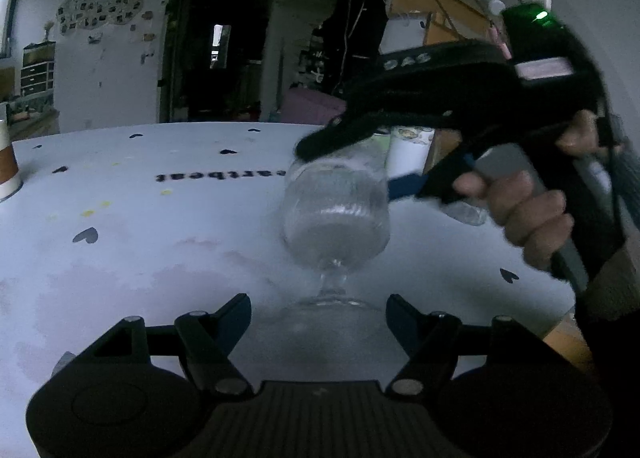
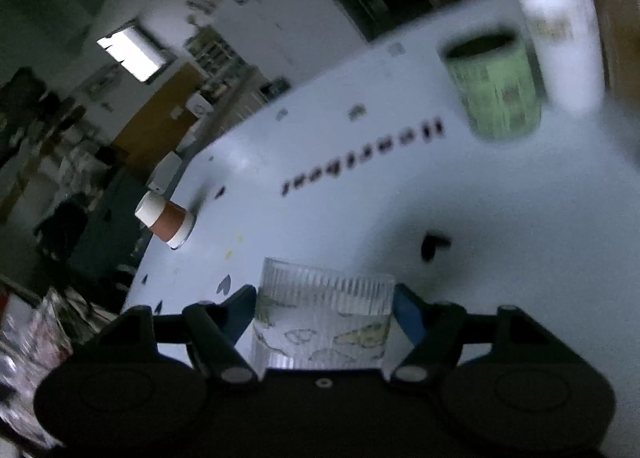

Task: Flip cup upright
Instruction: 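Open the left tool off the foot while the right tool holds the glass, then lower the glass upright beside the tumblers with the right tool and open it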

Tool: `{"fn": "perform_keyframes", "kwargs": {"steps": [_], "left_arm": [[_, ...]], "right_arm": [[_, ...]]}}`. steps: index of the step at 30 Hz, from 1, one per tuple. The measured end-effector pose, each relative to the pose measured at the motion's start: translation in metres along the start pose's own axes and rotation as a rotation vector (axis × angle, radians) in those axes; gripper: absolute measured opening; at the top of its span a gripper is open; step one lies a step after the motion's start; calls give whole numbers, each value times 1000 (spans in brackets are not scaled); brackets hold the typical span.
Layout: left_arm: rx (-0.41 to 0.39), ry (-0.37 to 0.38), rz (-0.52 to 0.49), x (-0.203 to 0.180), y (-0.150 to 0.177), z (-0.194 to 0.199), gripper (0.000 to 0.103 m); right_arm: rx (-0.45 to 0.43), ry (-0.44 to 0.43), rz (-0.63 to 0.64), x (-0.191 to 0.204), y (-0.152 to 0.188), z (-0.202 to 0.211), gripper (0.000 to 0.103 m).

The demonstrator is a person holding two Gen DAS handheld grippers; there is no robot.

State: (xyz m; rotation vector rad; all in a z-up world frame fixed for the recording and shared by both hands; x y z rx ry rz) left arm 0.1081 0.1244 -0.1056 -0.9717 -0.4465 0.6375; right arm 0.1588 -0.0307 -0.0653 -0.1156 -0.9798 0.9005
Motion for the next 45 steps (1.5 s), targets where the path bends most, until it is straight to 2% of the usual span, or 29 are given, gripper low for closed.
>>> {"fn": "perform_keyframes", "kwargs": {"steps": [3,7,15,24,29,34,37,45], "left_arm": [[-6,1,0,0,-1,0,74],[-7,2,0,-1,-1,0,74],[-6,-3,3,-1,-3,-1,74],[-4,0,-1,-3,-4,-4,74],[-3,-3,-3,-4,-5,-5,74],[-9,-16,-4,-4,-8,-4,76],[-9,-32,-1,-2,-13,-3,76],[-24,-77,17,6,-29,2,77]], "right_arm": [[-77,8,107,10,-6,18,74],[-152,42,185,9,-17,31,73],[-310,233,272,-24,-60,43,73],[-397,397,290,-62,-97,54,73],[-409,413,307,-69,-107,53,73],[-427,411,362,-62,-96,52,74],[-469,406,379,-57,-92,63,84],[-499,317,323,-57,-64,105,86]]}}
Point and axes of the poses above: each gripper's, at about its wrist camera, not at the fingertips, and z roughly against the way its jaws point, x to its left, y to its underside, the point moved 8 cm from there along -z, roughly the way its jaws point, and after that the axes turned 15 degrees about -z, right-handed, at the moved point
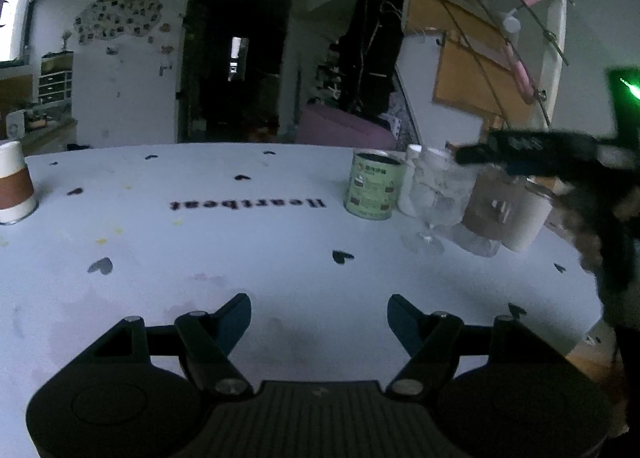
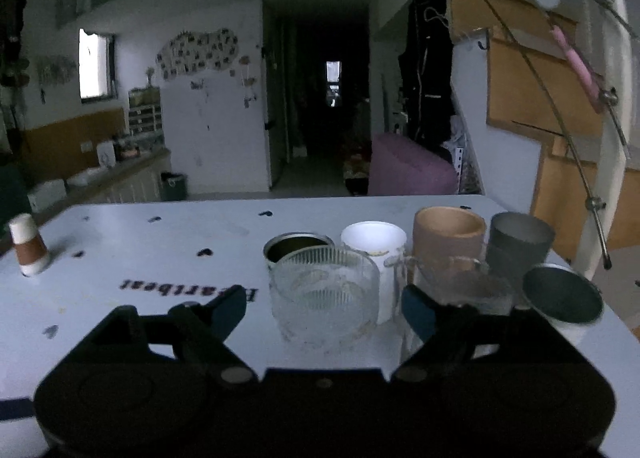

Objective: Flip cup upright

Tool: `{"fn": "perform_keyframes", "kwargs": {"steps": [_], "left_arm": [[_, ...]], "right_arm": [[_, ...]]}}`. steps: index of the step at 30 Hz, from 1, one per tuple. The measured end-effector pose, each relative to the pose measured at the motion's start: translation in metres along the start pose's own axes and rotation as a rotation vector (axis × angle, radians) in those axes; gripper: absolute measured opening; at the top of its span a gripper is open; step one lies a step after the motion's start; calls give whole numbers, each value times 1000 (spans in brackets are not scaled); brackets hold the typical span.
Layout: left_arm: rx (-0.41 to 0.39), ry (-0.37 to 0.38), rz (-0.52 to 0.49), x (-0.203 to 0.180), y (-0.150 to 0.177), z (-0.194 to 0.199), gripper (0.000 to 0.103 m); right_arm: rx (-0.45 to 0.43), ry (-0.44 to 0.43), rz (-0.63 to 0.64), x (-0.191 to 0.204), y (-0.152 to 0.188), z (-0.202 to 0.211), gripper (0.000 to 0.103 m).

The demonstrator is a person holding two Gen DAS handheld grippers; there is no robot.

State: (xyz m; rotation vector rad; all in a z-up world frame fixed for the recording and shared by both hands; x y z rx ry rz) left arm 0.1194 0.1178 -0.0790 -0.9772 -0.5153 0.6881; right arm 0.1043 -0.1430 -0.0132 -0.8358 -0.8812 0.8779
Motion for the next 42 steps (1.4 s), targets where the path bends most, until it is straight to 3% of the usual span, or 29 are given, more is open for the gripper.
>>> {"fn": "perform_keyframes", "kwargs": {"steps": [8,19,28,42], "left_arm": [[-19,-51,-3,0,-14,8,82],[-30,-82,1,-5,-23,17,85],[-29,-145,7,-3,-21,28,103],[2,-211,-19,-8,-14,30,103]], "right_arm": [[-81,12,-35,-22,21,54,90],[-127,25,-23,-31,44,99,94],[-118,39,13,-27,62,108,103],[-111,68,33,-25,67,112,103]]}}
Point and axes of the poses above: each gripper's, at about its wrist camera, not at the fingertips, and z roughly against the way its jaws point, x to its left, y to its underside, the point moved 8 cm from there along -z, roughly the way its jaws point, and after that the axes turned 15 degrees about -z, right-handed, at the moved point
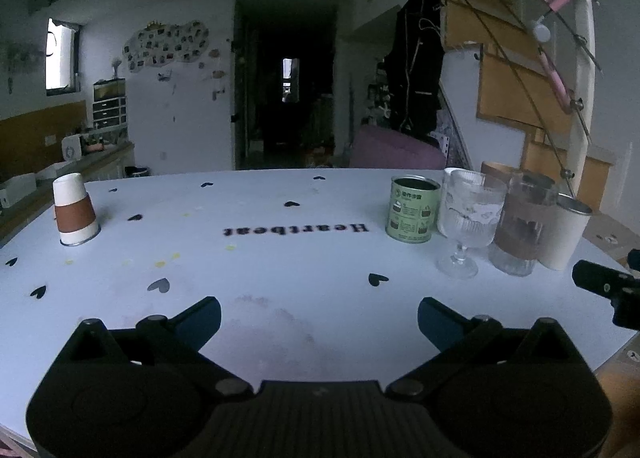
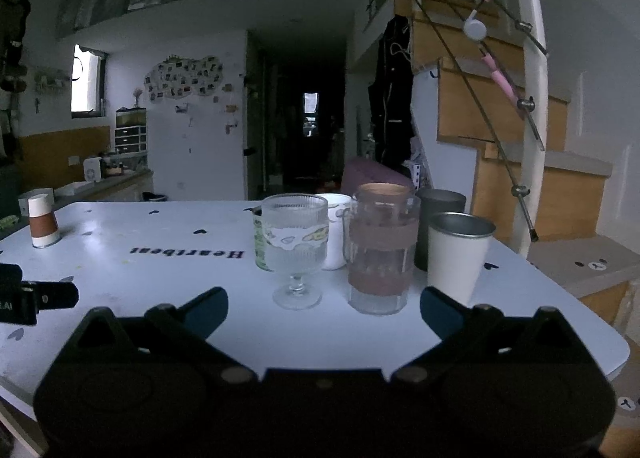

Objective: Flip cup upright

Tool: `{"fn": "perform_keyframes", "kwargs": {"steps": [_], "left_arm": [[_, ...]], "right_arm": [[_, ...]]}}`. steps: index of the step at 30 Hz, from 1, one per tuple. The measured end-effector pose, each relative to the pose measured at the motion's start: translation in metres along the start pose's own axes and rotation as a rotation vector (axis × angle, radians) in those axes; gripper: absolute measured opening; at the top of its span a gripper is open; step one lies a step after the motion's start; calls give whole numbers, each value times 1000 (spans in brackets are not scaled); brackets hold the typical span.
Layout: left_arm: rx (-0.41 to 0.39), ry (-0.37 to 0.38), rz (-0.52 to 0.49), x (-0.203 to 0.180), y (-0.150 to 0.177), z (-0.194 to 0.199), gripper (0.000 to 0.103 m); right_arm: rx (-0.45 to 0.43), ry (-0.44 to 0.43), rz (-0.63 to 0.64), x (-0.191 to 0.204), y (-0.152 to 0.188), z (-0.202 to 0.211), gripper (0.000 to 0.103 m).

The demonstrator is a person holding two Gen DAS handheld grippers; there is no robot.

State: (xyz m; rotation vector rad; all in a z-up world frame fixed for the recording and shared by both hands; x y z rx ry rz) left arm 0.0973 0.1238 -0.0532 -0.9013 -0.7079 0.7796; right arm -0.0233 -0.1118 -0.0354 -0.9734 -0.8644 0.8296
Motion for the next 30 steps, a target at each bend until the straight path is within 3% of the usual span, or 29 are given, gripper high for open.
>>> {"fn": "perform_keyframes", "kwargs": {"steps": [30], "left_arm": [[-2,-5,-3,-1,-2,2,103]], "right_arm": [[7,-5,8,4,-2,-1,103]]}}
Point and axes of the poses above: each gripper's, at about its wrist camera, not at the fingertips, and z roughly against the way its jaws point, x to its left, y to its underside, the point moved 8 cm from there along -z, roughly the way its jaws point, and after that the axes turned 15 degrees about -z, right-handed, at the moved point
